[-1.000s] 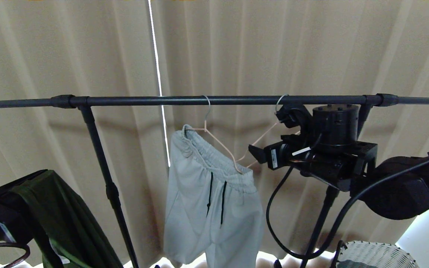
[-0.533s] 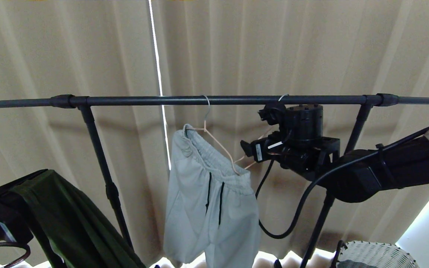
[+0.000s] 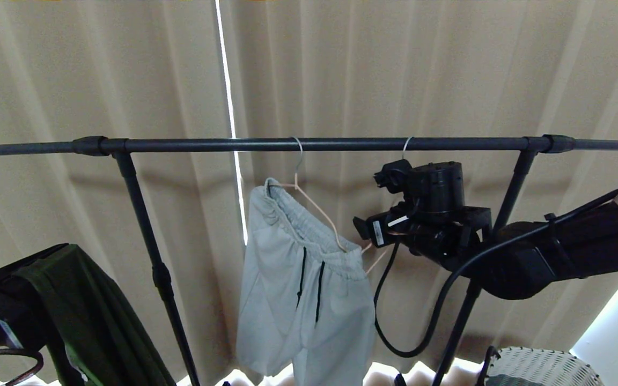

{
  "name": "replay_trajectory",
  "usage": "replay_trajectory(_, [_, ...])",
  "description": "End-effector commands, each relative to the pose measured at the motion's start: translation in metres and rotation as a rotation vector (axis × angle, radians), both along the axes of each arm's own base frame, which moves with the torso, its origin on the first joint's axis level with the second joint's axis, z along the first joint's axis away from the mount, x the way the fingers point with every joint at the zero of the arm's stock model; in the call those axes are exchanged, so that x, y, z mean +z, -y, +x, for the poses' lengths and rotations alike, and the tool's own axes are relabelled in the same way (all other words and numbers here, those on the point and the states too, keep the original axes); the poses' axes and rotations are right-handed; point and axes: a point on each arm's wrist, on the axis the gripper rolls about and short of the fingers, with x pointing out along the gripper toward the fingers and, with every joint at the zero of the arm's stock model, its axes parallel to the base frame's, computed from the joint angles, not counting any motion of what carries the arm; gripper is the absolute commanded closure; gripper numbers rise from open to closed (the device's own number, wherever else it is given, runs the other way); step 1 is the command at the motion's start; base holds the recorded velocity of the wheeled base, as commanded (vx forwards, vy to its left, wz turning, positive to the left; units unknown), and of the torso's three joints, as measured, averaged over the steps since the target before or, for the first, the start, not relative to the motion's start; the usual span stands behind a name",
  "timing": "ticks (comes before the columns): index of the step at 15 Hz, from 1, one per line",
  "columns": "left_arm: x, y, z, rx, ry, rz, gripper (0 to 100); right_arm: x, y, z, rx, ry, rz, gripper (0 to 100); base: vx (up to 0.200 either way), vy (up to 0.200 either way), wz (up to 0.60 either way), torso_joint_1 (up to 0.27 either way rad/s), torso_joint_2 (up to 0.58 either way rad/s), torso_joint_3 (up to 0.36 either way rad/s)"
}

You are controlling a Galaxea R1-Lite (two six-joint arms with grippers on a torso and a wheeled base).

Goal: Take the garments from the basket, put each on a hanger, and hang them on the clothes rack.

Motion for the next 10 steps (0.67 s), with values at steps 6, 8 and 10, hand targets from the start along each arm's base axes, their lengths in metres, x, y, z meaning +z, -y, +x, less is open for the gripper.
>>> replay_trajectory(6, [0.0, 0.0, 0.0, 0.0, 0.002, 0.0, 100, 0.008, 0.026, -0.041, -0.002, -0.02, -0.006, 0, 0.0, 0.0, 0.0, 0.0, 0.0, 0.0])
replay_trajectory(8, [0.0, 0.0, 0.0, 0.0, 0.002, 0.0, 100, 0.009, 0.03, -0.047, -0.011, -0.027, 0.007, 0, 0.0, 0.0, 0.0, 0.0, 0.0, 0.0])
replay_trajectory(10, [0.0, 0.0, 0.0, 0.0, 0.001, 0.0, 100, 0.012, 0.036, -0.058, -0.01, -0.029, 0.008, 0, 0.0, 0.0, 0.0, 0.0, 0.0, 0.0])
